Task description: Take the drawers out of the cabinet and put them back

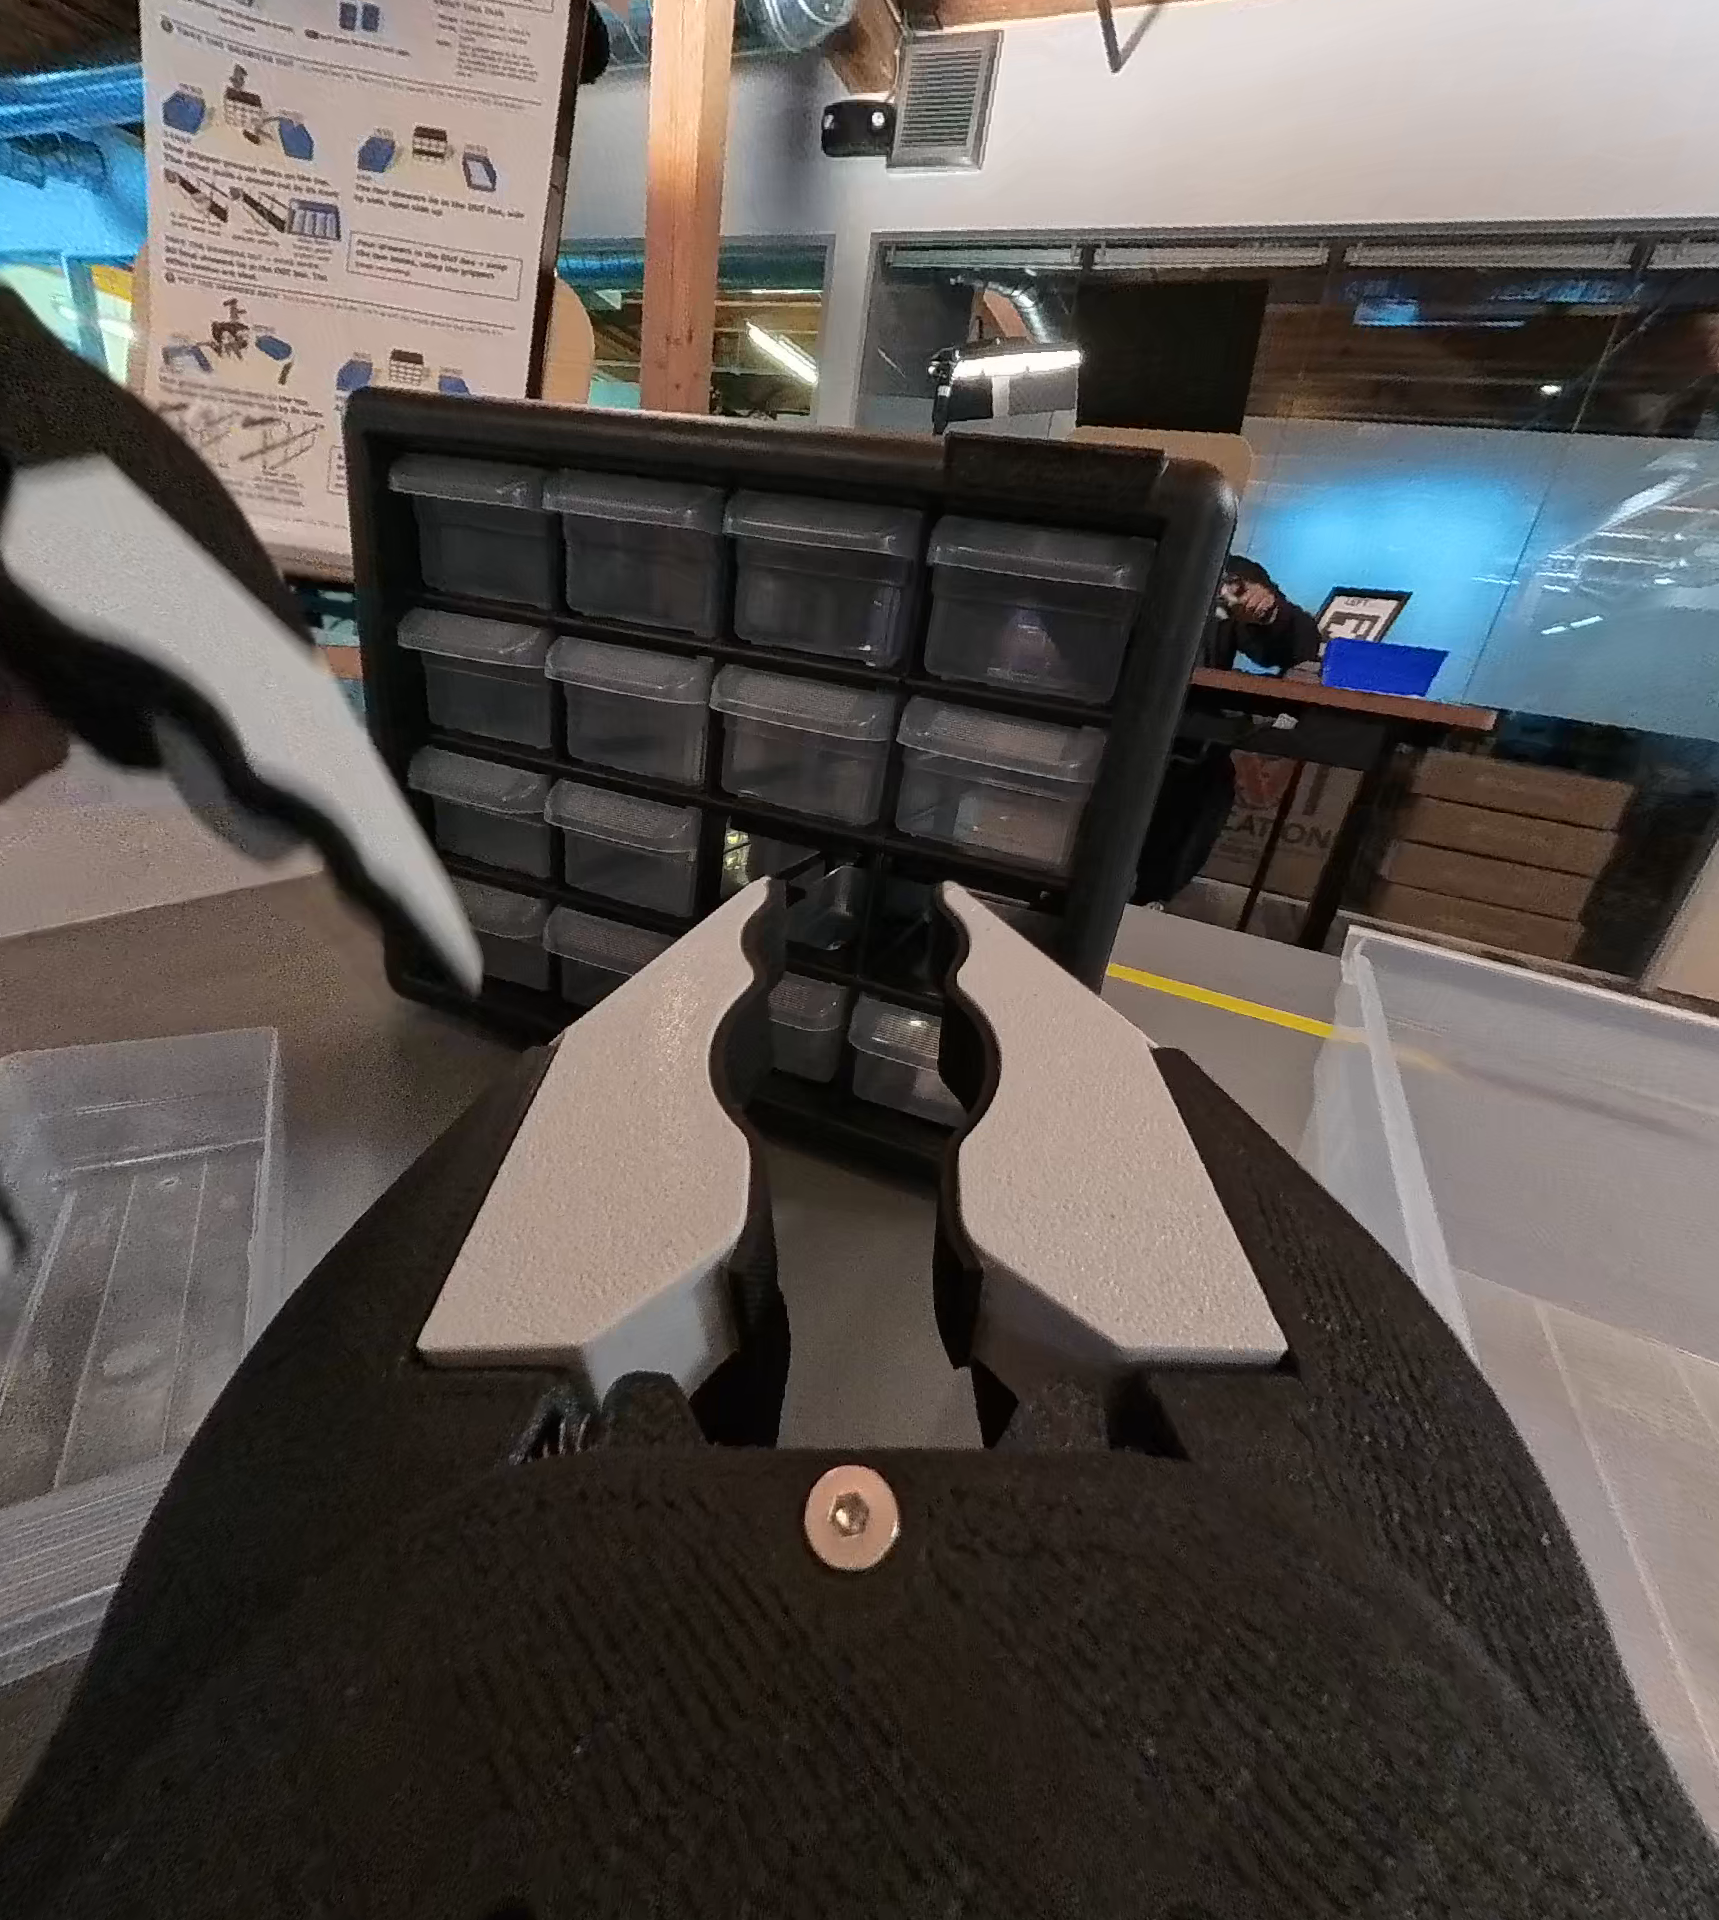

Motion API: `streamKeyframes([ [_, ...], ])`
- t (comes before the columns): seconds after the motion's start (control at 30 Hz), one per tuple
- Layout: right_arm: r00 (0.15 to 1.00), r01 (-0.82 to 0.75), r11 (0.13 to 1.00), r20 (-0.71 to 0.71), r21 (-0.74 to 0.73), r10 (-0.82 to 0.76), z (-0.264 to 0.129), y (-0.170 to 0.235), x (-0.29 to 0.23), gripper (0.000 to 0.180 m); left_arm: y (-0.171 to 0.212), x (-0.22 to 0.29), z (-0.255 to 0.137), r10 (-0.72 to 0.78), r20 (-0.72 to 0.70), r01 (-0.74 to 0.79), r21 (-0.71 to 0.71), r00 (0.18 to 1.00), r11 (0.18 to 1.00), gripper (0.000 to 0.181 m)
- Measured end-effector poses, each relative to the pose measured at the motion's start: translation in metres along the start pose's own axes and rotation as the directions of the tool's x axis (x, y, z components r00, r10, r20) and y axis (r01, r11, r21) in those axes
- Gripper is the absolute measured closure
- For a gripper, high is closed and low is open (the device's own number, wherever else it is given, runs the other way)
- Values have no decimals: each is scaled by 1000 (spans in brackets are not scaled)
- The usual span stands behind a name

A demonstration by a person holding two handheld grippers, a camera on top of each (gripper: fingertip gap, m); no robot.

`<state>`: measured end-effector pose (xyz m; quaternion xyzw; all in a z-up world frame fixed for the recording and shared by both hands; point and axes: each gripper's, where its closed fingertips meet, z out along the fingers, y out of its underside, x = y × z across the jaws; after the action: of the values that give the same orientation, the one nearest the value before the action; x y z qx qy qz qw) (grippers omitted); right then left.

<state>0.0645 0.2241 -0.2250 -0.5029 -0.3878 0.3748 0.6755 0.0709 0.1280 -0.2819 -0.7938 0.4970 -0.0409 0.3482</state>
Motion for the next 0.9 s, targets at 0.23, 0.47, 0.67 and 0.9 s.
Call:
streamKeyframes([
  [0.23, 999, 29, 999, 37, -24, -28, 4, 4, -9, 153, 2, -99, -133, -414, 564, 8, 585, 715, 811, 126],
  [0.47, 995, 45, 997, 89, -56, -40, 9, 10, -19, 152, 65, -125, -183, -635, 657, -40, 707, 406, 706, 120],
  [0.67, 984, 50, 997, 173, -50, -41, 10, 9, -34, 148, 92, -129, -179, -661, 670, -62, 717, 339, 695, 117],
  [0.9, 862, 74, 993, 507, -89, -19, -2, 5, -65, 126, 110, -129, -182, -767, 549, -19, 817, 333, 577, 117],
])
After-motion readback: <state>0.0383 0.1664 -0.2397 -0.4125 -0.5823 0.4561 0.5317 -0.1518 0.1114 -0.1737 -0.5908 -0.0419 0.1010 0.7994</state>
